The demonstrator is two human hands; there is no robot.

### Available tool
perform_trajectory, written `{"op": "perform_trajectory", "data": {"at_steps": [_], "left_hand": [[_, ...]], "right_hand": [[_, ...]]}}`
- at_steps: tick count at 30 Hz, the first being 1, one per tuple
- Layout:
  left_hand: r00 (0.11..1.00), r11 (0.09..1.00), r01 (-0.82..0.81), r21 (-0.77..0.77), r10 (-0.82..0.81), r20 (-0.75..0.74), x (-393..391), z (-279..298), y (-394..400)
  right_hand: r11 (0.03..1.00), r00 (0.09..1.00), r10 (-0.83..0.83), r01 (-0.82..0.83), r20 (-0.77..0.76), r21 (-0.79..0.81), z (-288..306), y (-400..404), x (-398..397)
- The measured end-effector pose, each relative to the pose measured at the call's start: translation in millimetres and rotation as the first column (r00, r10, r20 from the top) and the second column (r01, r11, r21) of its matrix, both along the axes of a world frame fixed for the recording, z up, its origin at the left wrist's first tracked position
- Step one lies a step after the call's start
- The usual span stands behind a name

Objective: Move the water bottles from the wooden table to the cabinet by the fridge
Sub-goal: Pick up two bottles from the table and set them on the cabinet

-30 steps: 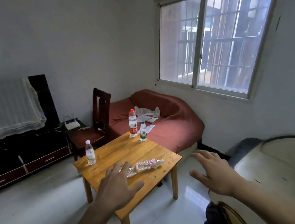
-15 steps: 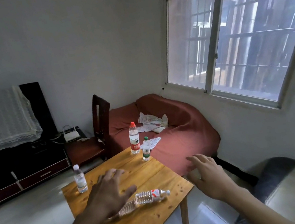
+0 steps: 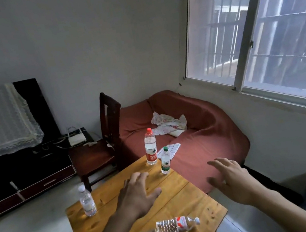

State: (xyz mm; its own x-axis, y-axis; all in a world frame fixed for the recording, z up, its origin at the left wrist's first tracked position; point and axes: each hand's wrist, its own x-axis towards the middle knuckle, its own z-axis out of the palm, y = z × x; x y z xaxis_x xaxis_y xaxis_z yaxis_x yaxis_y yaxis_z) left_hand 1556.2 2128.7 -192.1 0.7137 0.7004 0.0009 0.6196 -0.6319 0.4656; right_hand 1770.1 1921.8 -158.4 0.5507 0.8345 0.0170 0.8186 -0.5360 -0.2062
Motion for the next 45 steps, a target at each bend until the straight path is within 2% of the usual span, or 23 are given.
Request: {"op": "perform_trajectory", "data": {"at_steps": [4, 8, 18, 25, 29, 33, 40, 45], "left_hand": [[1.000, 0.999, -0.005, -0.046, 0.006, 0.022, 17, -10, 47], [0.997, 0.990, -0.065, -0.124, 0.069, 0.021, 19, -24, 84], [0.953, 0.918, -0.296, -0.263, 0.264, -0.151, 13, -96, 141], [0.864, 0.790, -0.502, -0.351, 0.438, -0.251, 21, -149, 125], [0.817, 0.743, -0.573, -0.345, 0.490, -0.303, 1, -181, 113], [0.783, 0.705, -0.616, -0.350, 0.502, -0.366, -20, -214, 109], [0.802, 0.695, -0.593, -0.407, 0.461, -0.380, -48, -275, 113], [0.809, 0.707, -0.581, -0.403, 0.450, -0.377, -57, -331, 122]], "right_hand": [[0.999, 0.999, 0.016, -0.015, 0.028, -0.032, 8, 54, 17], [0.998, 0.999, 0.048, -0.049, -0.016, -0.027, -7, 108, 25], [0.948, 0.949, 0.265, -0.289, -0.170, -0.137, -96, 216, 58], [0.832, 0.854, 0.438, -0.504, -0.281, -0.233, -168, 268, 83], [0.758, 0.800, 0.505, -0.591, -0.325, -0.276, -197, 288, 76], [0.726, 0.780, 0.519, -0.618, -0.349, -0.303, -224, 290, 59], [0.682, 0.781, 0.484, -0.620, -0.395, -0.388, -287, 281, 37], [0.702, 0.796, 0.439, -0.594, -0.418, -0.394, -335, 288, 29]]}}
